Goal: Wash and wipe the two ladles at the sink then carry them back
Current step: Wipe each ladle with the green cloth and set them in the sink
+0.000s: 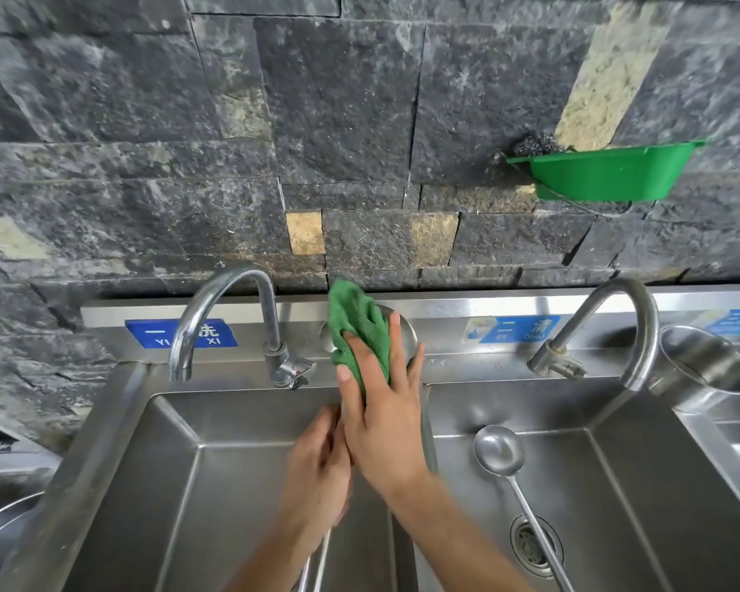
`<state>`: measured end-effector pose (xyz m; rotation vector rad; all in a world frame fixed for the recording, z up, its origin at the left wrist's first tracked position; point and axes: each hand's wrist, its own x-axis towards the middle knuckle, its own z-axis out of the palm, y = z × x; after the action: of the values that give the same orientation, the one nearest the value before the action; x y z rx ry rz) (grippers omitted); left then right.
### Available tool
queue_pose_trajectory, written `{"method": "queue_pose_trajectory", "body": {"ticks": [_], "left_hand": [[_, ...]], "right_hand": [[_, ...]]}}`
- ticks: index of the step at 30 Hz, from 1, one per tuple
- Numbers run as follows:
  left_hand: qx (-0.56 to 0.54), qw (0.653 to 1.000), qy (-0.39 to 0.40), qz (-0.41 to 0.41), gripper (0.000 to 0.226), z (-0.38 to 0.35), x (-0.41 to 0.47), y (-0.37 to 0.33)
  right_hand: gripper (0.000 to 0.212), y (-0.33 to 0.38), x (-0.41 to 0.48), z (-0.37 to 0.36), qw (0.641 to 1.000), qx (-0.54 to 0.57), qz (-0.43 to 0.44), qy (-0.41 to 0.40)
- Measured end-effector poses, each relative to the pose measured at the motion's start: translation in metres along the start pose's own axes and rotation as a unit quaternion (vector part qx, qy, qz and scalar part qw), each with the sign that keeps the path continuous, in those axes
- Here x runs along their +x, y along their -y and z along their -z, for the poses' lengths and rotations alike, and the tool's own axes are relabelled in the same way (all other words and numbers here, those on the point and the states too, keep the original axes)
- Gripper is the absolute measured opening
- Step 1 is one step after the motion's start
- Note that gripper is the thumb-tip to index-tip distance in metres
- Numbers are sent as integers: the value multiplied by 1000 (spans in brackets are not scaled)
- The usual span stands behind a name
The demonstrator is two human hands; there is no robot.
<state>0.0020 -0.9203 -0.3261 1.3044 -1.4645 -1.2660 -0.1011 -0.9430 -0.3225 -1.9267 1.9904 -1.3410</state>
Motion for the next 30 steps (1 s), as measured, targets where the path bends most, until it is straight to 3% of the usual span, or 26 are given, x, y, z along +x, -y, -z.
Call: {"method": "queue_pose_trajectory", "body": {"ticks": [3,5,9,11,14,18,21,25,28,30], "left_hand": [[25,1000,1,-11,24,0,4,-3],[37,999,4,-20,23,-3,5,-4],[57,998,10,-13,23,-9,6,0],[102,994,-6,-46,25,-7,6,2],[171,979,-6,-115,24,-4,0,3],[191,968,23,-161,28,-8,-8,6],[204,966,35,-156,16,-9,-16,11],[217,965,38,-145,12,-7,-24,17],[182,972,58,-135,13,-7,-35,20],[163,978,62,-114,16,-7,-44,22]], "right_hand": [[46,0,2,-1,996,-70,-28,48],[46,-1,-1,3,994,-80,-71,32],[39,-5,3,33,971,120,-203,-48],[35,-11,8,52,954,184,-217,-95],[31,-19,14,63,981,146,-109,-70],[34,-36,22,42,996,-26,60,66],[34,-37,31,34,984,-98,76,130],[29,-33,53,38,971,-85,-11,225],[23,-39,73,53,940,9,-155,305],[20,-48,77,63,915,96,-245,307]]}}
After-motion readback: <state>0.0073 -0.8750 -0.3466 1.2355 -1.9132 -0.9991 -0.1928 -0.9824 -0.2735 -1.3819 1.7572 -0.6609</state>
